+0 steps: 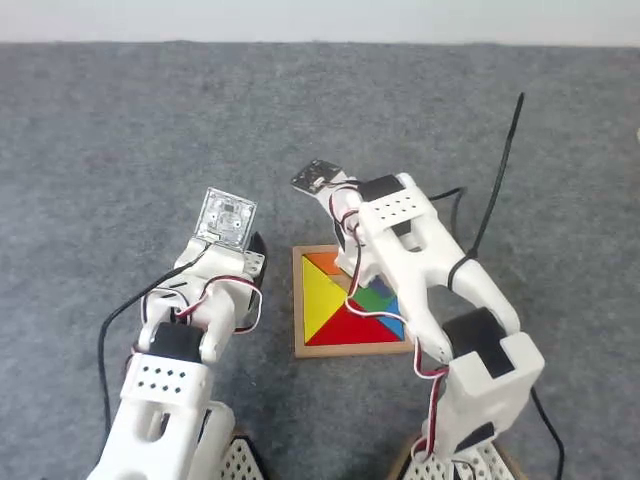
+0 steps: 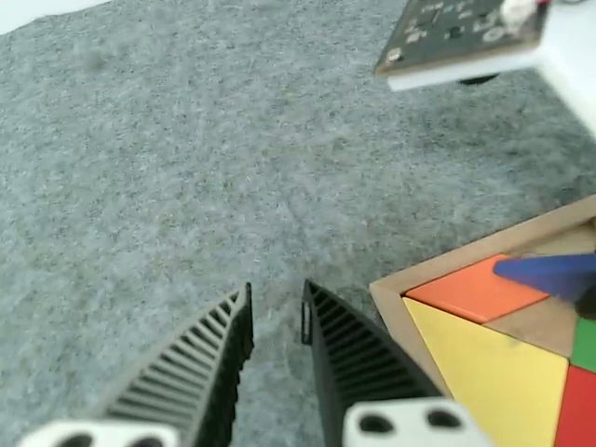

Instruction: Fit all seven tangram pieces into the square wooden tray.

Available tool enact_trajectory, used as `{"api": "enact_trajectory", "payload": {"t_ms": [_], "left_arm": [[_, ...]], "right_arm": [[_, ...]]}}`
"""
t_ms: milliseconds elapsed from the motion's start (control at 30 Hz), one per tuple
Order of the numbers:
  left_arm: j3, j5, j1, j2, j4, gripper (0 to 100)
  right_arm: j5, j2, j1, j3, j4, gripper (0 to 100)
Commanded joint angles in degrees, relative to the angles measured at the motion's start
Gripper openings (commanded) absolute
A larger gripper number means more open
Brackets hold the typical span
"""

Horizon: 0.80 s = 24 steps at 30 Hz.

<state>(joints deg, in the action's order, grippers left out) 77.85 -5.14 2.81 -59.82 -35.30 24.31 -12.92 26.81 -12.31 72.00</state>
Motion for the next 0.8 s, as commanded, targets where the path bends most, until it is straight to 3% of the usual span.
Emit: {"api": "enact_trajectory", "payload": {"t_ms": [0, 400, 767], "left_arm": [[-0.6, -0.6, 0.4, -0.5, 1.3, 9], [-0.6, -0.6, 0.5, -0.4, 1.3, 9], [-0.6, -0.6, 0.5, -0.4, 1.3, 9]], "right_arm": [[0.6, 3.7, -1.1, 0.4, -0.3, 15.8], [0.9, 3.9, -1.4, 3.2, -0.1, 18.4], [4.6, 3.7, -6.1, 6.7, 0.0, 18.4]]}}
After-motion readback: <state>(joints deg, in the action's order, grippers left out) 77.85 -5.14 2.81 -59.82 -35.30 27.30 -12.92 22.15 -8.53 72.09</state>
